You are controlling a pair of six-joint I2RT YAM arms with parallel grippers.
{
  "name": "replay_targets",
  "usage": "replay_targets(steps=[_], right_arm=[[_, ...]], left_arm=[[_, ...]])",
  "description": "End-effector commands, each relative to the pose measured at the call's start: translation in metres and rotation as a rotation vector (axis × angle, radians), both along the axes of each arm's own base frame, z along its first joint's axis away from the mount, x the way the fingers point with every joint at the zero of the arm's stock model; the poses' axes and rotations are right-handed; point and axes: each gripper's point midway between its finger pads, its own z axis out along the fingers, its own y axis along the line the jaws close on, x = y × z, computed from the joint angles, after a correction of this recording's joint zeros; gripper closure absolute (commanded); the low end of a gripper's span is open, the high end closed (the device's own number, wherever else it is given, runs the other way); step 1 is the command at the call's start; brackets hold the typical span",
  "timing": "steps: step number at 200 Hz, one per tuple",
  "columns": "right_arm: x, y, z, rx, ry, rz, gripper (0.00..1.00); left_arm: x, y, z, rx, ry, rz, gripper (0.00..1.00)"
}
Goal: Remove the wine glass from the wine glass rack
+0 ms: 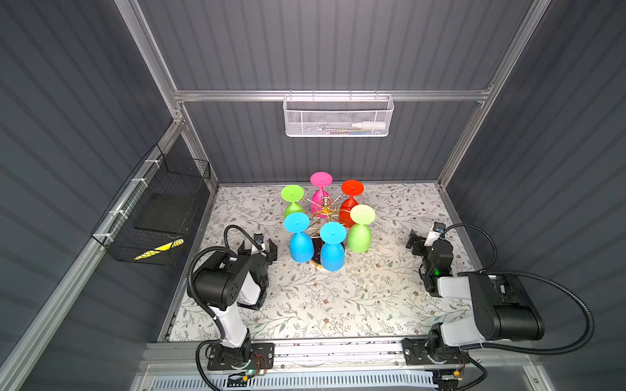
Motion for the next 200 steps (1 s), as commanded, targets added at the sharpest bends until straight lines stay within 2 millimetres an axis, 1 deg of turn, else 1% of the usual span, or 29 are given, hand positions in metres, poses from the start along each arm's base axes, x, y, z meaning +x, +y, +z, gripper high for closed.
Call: replay_targets(steps=[1, 153, 160, 170, 189, 200], right_arm=[[0.004, -0.003, 0.010, -0.002, -0.028, -0.012, 0.01], [0.004, -0.003, 0.010, -0.002, -0.027, -0.013, 0.01], [0.004, -0.003, 0.010, -0.002, -0.027, -0.012, 0.01], [0.004, -0.002, 0.010, -0.002, -0.027, -0.011, 0.01], [0.003, -0.002, 0.010, -0.002, -0.029, -0.010, 0.01], [-0.001, -0.002, 0.018, -0.008, -0.062, -0.011, 0.01]], left_arm=[[0.003, 0.005, 0.007, 0.013, -0.024, 0.023, 0.00], [0.005, 0.004, 0.006, 0.011, -0.009, 0.023, 0.00], [0.005, 0.006, 0.005, 0.008, -0.008, 0.031, 0.00], [0.011, 0.010, 0.004, 0.004, 0.007, 0.053, 0.00], [0.021, 0.023, -0.006, -0.030, 0.097, 0.111, 0.00], [0.025, 0.026, -0.004, -0.035, 0.092, 0.125, 0.00]])
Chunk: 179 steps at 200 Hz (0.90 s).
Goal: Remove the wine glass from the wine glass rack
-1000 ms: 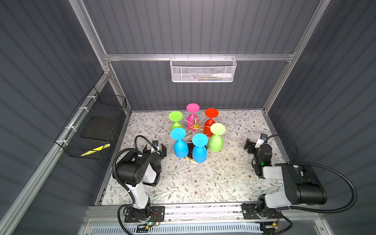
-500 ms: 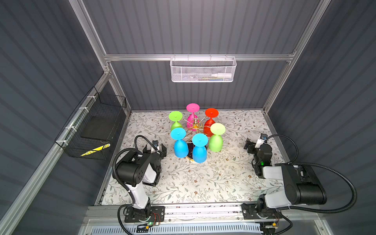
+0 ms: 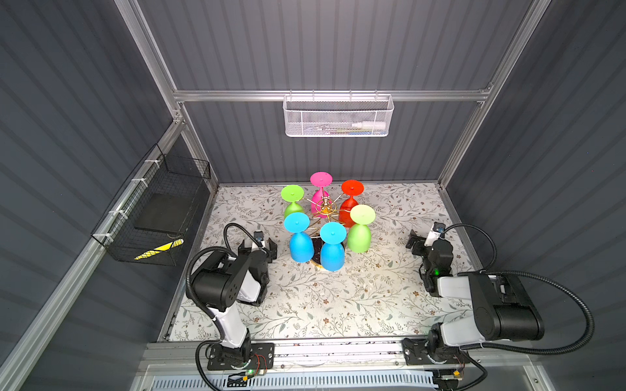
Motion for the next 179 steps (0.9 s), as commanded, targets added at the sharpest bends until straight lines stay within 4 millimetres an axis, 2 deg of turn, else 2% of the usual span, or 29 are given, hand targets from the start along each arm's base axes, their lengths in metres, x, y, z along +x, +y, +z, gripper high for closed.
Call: replay_targets(steps=[1, 20, 41, 43, 56, 71, 102, 119, 149, 179], right_arm=[[-0.002, -0.002, 0.018, -0.009, -0.063, -0.011, 0.01], [-0.015, -0.007, 0.038, -0.010, -0.088, -0.055, 0.01], [-0.016, -0.015, 0.061, 0.075, 0.001, -0.124, 0.01], [-0.016, -0.014, 0.069, 0.087, -0.009, -0.121, 0.01], [-0.014, -0.001, 0.094, 0.179, -0.005, -0.068, 0.01], [-0.016, 0.005, 0.116, 0.345, -0.063, -0.071, 0.01], [-0.015, 0.049, 0.159, 0.465, -0.172, 0.241, 0.01], [-0.016, 0.068, 0.179, 0.505, -0.177, 0.353, 0.01], [-0.018, 0.091, 0.194, 0.592, -0.081, 0.468, 0.07], [-0.031, 0.113, 0.204, 0.690, 0.009, 0.558, 0.17]], left_arm=[[0.009, 0.014, -0.001, -0.027, 0.040, 0.072, 0.00], [-0.004, 0.013, 0.015, -0.034, -0.041, 0.040, 0.00], [-0.024, 0.013, 0.040, -0.049, -0.123, 0.017, 0.00], [-0.024, 0.014, 0.043, -0.050, -0.127, 0.021, 0.00], [-0.026, 0.019, 0.062, -0.079, -0.129, 0.055, 0.00], [-0.022, 0.022, 0.087, -0.150, -0.092, 0.097, 0.00], [-0.022, 0.016, 0.146, -0.229, 0.023, 0.102, 0.00], [-0.028, 0.014, 0.165, -0.245, 0.031, 0.082, 0.00], [-0.044, 0.008, 0.208, -0.313, -0.082, 0.017, 0.00], [-0.057, 0.001, 0.251, -0.358, -0.182, -0.055, 0.00]])
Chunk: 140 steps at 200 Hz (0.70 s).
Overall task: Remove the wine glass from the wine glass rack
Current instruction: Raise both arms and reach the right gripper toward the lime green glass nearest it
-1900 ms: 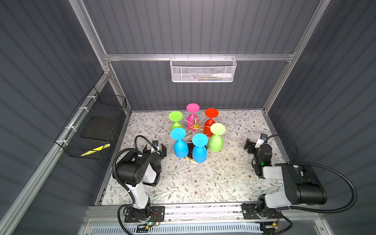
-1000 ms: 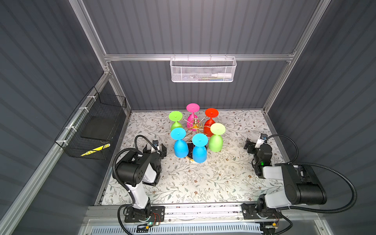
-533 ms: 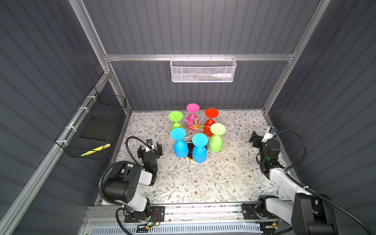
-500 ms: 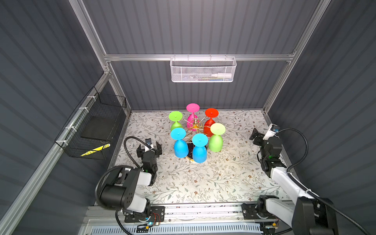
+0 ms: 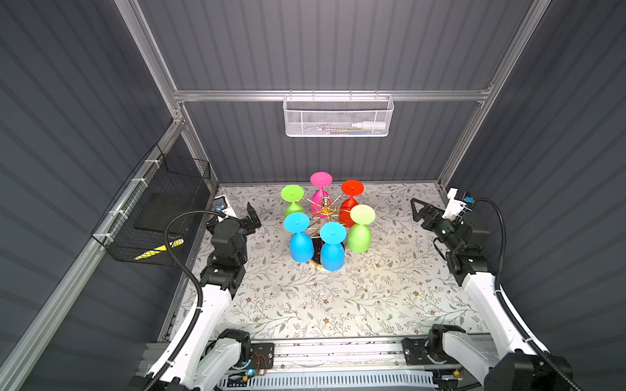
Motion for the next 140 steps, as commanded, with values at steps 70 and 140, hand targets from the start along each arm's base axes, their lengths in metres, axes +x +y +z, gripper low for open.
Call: replay_targets(steps=[70, 140], right_arm=[[-0.054, 0.096, 0.023, 0.138, 0.225, 0.367, 0.46], [-0.065, 0.147, 0.029, 0.189, 0.310, 0.514, 0.46]], left_arm=[[-0.021, -0.031, 0.077, -0.059, -0.112, -0.210, 0.00], [-0.024, -0.038, 0.085, -0.085, -0.130, -0.252, 0.00]])
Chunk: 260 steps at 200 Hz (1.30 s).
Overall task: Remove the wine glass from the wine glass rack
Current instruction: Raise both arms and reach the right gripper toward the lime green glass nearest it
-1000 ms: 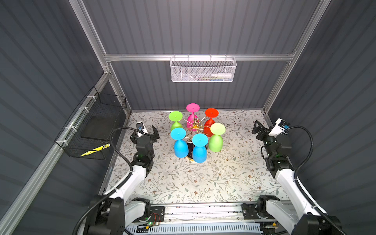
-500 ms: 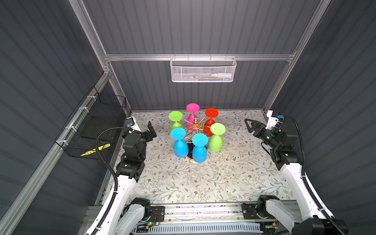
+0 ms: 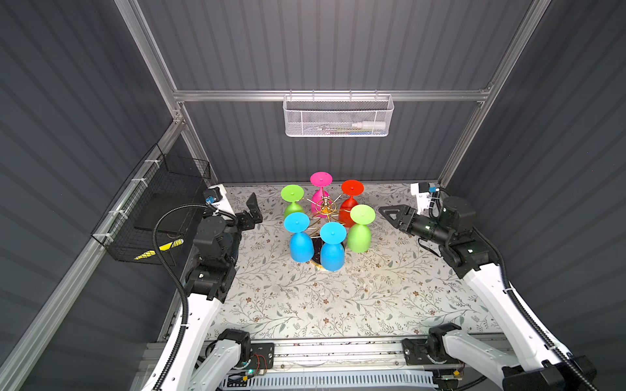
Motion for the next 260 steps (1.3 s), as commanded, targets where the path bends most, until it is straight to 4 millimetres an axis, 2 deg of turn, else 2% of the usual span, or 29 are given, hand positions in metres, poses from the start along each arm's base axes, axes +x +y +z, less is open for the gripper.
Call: replay_targets(steps=[1, 54, 111, 235, 260], right_arm=[[-0.005, 0.012, 0.001, 0.017, 0.050, 0.039, 0.46], [-0.002, 0.026, -0.004, 0.024, 0.076, 0.062, 0.49], [0.000, 0.032, -0.002, 0.042, 0.083, 0.071, 0.65], [-0.001, 0.036, 0.007, 0.110, 0.107, 0.084, 0.91], [-0.003, 0.038, 0.012, 0.142, 0.116, 0.097, 0.99]], left_arm=[[-0.007, -0.005, 0.017, -0.027, -0.033, -0.038, 0.00], [-0.008, -0.008, 0.017, -0.031, -0.031, -0.054, 0.00], [-0.009, -0.009, 0.018, -0.032, -0.033, -0.062, 0.00], [-0.011, -0.010, 0.018, -0.030, -0.035, -0.068, 0.00], [-0.011, -0.010, 0.020, -0.033, -0.036, -0.070, 0.00]])
